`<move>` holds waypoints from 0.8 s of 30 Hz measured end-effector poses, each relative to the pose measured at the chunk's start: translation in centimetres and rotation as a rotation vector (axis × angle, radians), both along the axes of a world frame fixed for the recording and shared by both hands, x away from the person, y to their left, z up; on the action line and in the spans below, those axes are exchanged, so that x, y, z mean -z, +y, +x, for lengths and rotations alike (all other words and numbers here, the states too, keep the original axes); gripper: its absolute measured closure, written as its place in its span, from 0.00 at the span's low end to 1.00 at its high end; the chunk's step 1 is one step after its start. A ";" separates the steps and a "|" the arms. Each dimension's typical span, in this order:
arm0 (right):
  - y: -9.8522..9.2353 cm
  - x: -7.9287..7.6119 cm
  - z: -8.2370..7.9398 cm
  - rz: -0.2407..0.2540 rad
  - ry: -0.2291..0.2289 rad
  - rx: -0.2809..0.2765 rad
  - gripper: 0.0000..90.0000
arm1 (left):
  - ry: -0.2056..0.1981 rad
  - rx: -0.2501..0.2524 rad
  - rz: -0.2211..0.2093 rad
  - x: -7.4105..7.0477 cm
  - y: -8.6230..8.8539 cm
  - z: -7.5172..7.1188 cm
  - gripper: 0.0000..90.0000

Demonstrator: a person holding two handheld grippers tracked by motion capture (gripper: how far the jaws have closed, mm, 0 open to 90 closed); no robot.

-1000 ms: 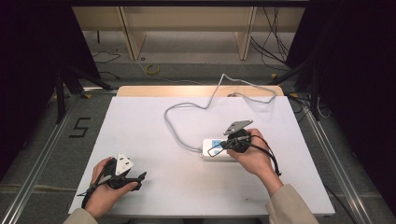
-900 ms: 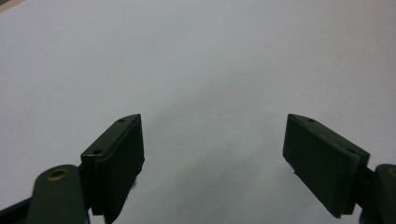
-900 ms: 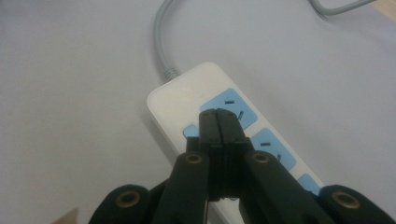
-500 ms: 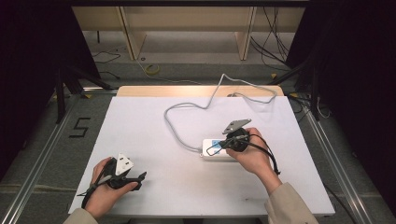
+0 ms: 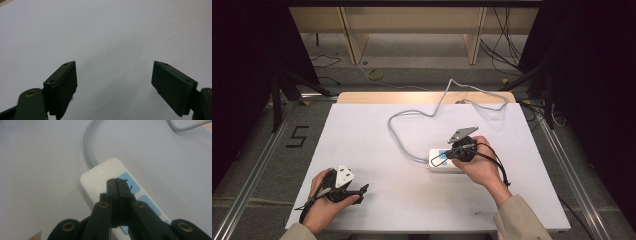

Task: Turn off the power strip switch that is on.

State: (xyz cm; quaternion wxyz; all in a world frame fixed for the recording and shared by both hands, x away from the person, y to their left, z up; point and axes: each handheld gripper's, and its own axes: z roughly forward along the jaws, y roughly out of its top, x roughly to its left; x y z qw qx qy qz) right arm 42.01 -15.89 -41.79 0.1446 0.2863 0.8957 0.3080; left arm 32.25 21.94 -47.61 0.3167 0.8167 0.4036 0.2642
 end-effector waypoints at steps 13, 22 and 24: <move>0.5 0.0 0.2 -0.004 0.005 -0.009 1.00 | 0.000 0.004 0.004 0.0 -0.1 0.0 0.22; 0.8 0.1 0.3 -0.015 0.006 -0.018 1.00 | 0.000 0.004 0.003 0.0 -0.1 0.0 0.22; 0.8 0.1 0.3 -0.014 0.009 -0.015 1.00 | 0.000 0.004 0.003 0.0 -0.1 0.0 0.22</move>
